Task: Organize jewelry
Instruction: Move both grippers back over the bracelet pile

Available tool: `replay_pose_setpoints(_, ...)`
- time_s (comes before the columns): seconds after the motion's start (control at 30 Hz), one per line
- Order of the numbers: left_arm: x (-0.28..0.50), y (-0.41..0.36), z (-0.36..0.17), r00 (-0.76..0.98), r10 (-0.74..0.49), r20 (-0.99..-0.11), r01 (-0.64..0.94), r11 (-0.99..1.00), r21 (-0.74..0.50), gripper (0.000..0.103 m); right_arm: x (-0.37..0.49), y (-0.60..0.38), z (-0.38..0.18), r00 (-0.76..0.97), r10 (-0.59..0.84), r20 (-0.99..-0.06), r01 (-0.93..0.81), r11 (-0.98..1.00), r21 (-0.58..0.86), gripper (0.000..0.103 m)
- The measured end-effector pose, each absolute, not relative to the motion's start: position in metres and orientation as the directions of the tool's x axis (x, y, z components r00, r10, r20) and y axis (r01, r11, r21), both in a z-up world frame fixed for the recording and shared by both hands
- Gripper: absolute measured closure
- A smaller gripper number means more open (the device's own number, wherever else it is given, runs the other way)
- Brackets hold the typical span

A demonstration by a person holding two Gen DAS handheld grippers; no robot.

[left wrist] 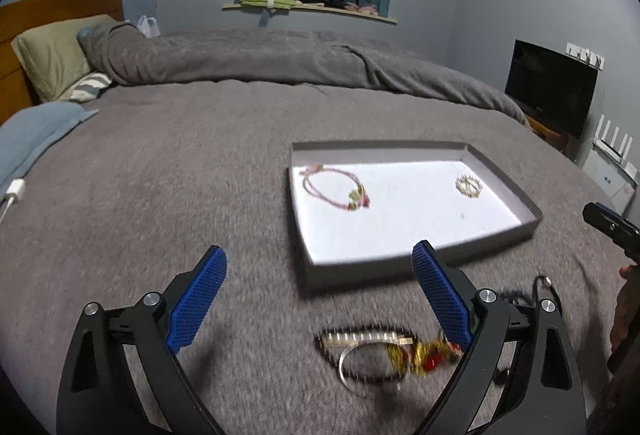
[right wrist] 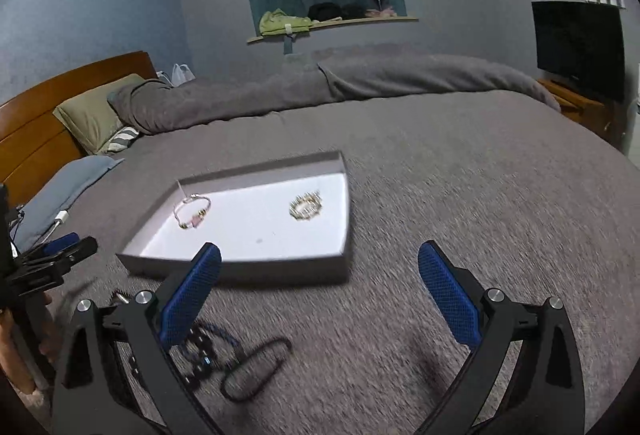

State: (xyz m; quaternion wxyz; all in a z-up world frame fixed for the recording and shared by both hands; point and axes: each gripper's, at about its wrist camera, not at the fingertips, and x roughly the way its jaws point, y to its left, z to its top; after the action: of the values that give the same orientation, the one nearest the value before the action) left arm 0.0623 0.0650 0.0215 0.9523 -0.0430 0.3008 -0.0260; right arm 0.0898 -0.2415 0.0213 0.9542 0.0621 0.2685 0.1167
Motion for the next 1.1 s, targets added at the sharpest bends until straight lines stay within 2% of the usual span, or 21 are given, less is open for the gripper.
replay_pose_setpoints(0.3, 0.026, 0.067, 0.008, 0.806, -0.056, -0.589, -0.001, 0.995, -0.096, 0.01, 0.071, -0.258, 0.001, 0.794, 0.241, -0.558, -0.184, 0.97, 0.157, 0.006)
replay_pose_setpoints(0.43, 0.014, 0.065, -0.003, 0.781, -0.087, -0.618, 0.012, 0.992, -0.125, 0.01, 0.064, -0.252, -0.01, 0.765, 0.269, -0.586, -0.215, 0.963, 0.161, 0.006)
replay_pose_setpoints(0.57, 0.014, 0.049, -0.019, 0.734, -0.101, -0.672, 0.063, 0.995, -0.081, 0.01, 0.067, -0.243, -0.015, 0.73, 0.328, -0.6, -0.247, 0.945, 0.216, 0.006)
replay_pose_setpoints(0.73, 0.018, 0.037, -0.021, 0.733, -0.109, -0.671, 0.109, 0.993, -0.041, 0.01, 0.067, -0.23, -0.016, 0.732, 0.284, -0.619, -0.242, 0.958, 0.155, 0.007)
replay_pose_setpoints(0.83, 0.025, 0.037, -0.024, 0.71, -0.148, -0.688, 0.124, 0.989, -0.085, 0.01, 0.071, -0.231, -0.017, 0.726, 0.276, -0.63, -0.222, 0.961, 0.165, 0.017)
replay_pose_setpoints(0.9, 0.026, 0.034, -0.024, 0.709, -0.149, -0.689, 0.134, 0.988, -0.075, 0.011, 0.073, -0.231, -0.019, 0.717, 0.28, -0.638, -0.219, 0.96, 0.175, 0.028)
replay_pose_setpoints(1.03, 0.026, 0.032, -0.024, 0.715, -0.133, -0.687, 0.134, 0.99, -0.053, 0.014, 0.075, -0.229, -0.021, 0.689, 0.33, -0.645, -0.245, 0.944, 0.221, 0.044)
replay_pose_setpoints(1.1, 0.026, 0.035, -0.023, 0.717, -0.131, -0.684, 0.125, 0.99, -0.058, 0.026, 0.075, -0.225, -0.022, 0.68, 0.341, -0.65, -0.259, 0.94, 0.222, 0.052)
